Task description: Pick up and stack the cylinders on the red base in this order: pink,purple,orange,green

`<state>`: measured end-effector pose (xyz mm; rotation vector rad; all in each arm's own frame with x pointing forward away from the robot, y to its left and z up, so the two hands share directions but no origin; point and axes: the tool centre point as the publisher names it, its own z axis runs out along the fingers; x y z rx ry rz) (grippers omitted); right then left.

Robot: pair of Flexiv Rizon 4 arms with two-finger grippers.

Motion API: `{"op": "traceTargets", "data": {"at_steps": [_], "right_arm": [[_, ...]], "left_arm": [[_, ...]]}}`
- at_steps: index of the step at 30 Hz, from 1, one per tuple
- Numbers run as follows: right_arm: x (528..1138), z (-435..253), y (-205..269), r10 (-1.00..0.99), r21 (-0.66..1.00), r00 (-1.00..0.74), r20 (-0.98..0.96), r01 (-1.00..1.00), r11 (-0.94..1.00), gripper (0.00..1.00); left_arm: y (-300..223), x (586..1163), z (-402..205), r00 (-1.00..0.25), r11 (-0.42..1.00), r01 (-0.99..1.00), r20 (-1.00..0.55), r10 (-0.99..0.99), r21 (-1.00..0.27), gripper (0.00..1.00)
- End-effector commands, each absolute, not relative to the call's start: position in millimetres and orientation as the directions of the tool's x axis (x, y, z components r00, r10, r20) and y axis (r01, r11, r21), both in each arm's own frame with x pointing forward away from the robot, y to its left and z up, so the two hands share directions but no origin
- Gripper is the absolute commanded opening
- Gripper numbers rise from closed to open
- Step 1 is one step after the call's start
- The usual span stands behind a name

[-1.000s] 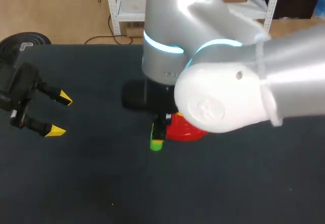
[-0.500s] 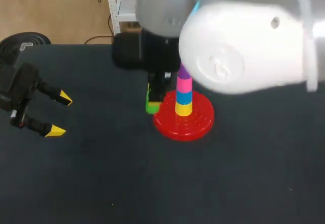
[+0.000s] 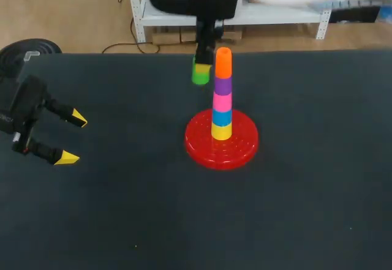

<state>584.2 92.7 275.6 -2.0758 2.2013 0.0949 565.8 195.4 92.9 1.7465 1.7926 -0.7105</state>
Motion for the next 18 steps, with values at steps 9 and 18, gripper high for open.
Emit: {"op": "traceTargets", "data": {"at_steps": [9, 18], "right_arm": [[627.8, 288.4, 71.0, -0.983, 0.039, -0.138, -0.125, -0.990, 0.135, 0.00], [649.1, 286.1, 61.9, -0.976, 0.084, -0.184, -0.120, -0.981, 0.175, 0.00]], "left_arm": [[196.1, 565.9, 91.8, -0.018, 0.023, 1.000, -0.697, 0.717, -0.002, 1.00], [196.1, 565.9, 91.8, -0.018, 0.023, 1.000, -0.697, 0.717, -0.002, 1.00]]}}
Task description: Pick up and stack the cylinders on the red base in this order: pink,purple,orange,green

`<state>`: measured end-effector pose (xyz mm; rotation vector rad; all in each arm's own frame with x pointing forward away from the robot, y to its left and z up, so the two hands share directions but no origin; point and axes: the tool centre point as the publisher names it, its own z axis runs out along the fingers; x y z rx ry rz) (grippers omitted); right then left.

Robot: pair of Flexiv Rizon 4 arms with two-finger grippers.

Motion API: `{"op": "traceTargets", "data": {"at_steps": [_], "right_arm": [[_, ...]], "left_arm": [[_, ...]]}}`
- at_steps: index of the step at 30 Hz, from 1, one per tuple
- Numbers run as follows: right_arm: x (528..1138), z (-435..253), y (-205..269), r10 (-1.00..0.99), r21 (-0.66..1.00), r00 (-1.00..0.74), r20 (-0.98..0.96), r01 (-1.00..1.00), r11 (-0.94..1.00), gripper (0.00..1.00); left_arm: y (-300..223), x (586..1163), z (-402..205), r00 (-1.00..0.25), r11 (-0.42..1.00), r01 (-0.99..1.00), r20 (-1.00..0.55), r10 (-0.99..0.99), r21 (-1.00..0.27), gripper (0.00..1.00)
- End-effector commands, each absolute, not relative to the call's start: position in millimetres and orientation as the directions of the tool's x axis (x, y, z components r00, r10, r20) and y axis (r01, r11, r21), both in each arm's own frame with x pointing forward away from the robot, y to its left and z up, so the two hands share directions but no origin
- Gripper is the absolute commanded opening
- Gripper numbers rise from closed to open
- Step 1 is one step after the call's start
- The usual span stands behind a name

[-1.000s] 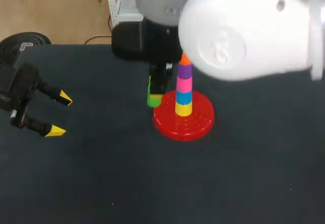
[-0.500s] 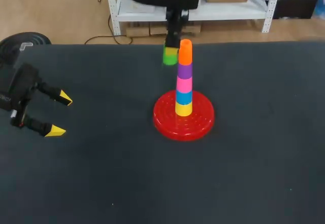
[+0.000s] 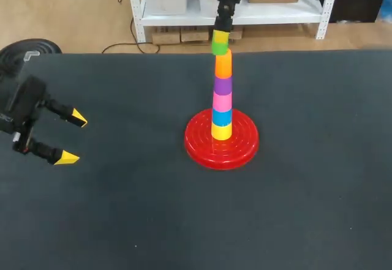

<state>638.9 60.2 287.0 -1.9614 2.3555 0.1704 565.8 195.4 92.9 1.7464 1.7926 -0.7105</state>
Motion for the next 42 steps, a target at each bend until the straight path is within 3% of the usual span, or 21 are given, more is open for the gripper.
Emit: {"op": "traceTargets", "data": {"at_steps": [1, 42], "right_arm": [[650.5, 284.9, 61.9, -0.976, 0.085, -0.184, -0.119, -0.981, 0.175, 0.00], [660.4, 258.1, 55.1, -0.976, 0.141, -0.206, -0.069, -0.971, 0.195, 0.00]], "left_arm": [[196.1, 565.9, 91.8, -0.018, 0.023, 1.000, -0.697, 0.717, -0.002, 1.00], [196.1, 565.9, 91.8, -0.018, 0.023, 1.000, -0.697, 0.717, -0.002, 1.00]]}}
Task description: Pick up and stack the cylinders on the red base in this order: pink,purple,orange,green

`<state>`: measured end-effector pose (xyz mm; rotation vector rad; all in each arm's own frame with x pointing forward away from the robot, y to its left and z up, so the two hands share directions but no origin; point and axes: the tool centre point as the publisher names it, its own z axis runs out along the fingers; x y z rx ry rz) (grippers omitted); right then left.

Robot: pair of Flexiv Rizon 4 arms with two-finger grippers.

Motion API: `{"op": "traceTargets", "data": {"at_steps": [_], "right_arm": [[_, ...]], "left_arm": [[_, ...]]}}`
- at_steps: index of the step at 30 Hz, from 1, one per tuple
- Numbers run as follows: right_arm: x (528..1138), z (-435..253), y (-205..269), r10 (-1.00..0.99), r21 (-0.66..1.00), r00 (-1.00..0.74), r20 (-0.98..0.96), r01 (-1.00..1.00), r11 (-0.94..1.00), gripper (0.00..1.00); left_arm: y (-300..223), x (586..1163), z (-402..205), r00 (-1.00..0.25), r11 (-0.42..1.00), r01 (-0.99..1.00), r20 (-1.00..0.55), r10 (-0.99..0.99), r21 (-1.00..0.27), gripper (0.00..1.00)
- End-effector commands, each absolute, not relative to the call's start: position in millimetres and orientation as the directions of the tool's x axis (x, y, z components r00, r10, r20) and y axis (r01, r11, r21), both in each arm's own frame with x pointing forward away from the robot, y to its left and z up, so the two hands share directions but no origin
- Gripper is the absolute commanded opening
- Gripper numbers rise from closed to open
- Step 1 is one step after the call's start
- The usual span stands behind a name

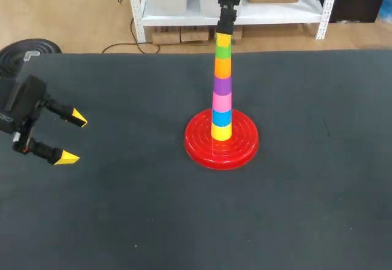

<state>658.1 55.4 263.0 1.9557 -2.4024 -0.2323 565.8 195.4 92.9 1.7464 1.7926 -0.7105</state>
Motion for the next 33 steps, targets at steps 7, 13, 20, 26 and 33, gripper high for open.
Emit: {"op": "traceTargets", "data": {"at_steps": [7, 13, 20, 26, 33], "right_arm": [[661.4, 258.2, 55.3, -0.976, 0.144, -0.205, -0.072, -0.971, 0.193, 0.00], [661.9, 258.8, 55.2, -0.976, 0.140, -0.205, -0.074, -0.971, 0.193, 0.00], [660.9, 265.4, 51.2, -0.974, 0.130, -0.208, -0.094, -0.972, 0.195, 0.00], [662.2, 264.7, 52.4, -0.976, 0.132, -0.206, -0.074, -0.972, 0.195, 0.00], [664.8, 261.7, 52.5, -0.976, 0.141, -0.205, -0.073, -0.971, 0.193, 0.00]], "left_arm": [[196.1, 565.9, 91.8, -0.018, 0.023, 1.000, -0.697, 0.717, -0.002, 1.00], [196.1, 565.9, 91.8, -0.018, 0.023, 1.000, -0.697, 0.717, -0.002, 1.00], [196.1, 565.9, 91.8, -0.018, 0.023, 1.000, -0.697, 0.717, -0.002, 1.00], [196.1, 565.9, 91.8, -0.018, 0.023, 1.000, -0.697, 0.717, -0.002, 1.00], [196.1, 565.9, 91.8, -0.018, 0.023, 1.000, -0.697, 0.717, -0.002, 1.00]]}}
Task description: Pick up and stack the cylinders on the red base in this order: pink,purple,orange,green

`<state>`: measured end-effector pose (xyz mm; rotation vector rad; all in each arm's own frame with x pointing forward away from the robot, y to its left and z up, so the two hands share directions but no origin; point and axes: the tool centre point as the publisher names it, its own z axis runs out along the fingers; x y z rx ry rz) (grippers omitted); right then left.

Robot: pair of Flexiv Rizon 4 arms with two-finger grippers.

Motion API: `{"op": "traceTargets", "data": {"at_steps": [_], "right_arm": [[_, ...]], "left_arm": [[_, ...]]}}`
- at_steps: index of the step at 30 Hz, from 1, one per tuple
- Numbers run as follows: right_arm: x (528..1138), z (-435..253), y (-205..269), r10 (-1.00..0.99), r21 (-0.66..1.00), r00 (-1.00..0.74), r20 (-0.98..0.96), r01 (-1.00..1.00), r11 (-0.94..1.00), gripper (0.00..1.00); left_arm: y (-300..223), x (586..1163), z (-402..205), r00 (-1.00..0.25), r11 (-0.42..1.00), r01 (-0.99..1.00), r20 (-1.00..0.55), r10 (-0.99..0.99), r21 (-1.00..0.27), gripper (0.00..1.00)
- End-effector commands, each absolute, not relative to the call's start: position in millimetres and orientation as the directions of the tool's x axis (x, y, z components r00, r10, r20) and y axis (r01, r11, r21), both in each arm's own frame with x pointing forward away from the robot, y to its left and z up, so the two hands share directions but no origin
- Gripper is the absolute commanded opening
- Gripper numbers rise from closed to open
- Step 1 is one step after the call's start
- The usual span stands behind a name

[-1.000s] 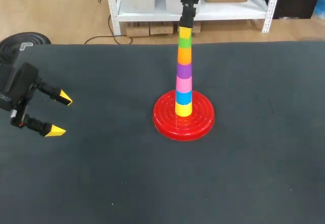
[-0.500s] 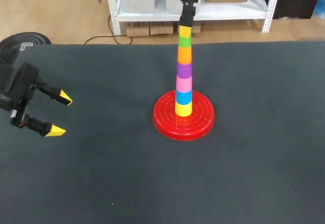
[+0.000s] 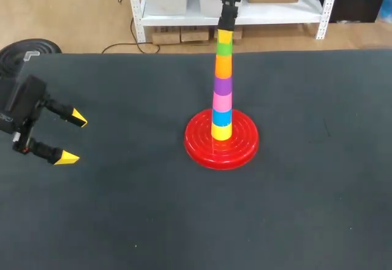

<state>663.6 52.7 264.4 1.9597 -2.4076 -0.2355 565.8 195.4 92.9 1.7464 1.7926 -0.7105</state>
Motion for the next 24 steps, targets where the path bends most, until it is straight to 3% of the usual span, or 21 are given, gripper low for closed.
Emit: {"op": "traceTargets", "data": {"at_steps": [1, 24], "right_arm": [[664.9, 261.5, 52.9, -0.976, 0.141, -0.204, -0.073, -0.971, 0.192, 0.00], [664.7, 258.9, 52.5, -0.977, 0.162, -0.202, -0.064, -0.968, 0.190, 0.00]], "left_arm": [[196.1, 565.9, 91.8, -0.018, 0.023, 1.000, -0.697, 0.717, -0.002, 1.00], [196.1, 565.9, 91.8, -0.018, 0.023, 1.000, -0.697, 0.717, -0.002, 1.00]]}}
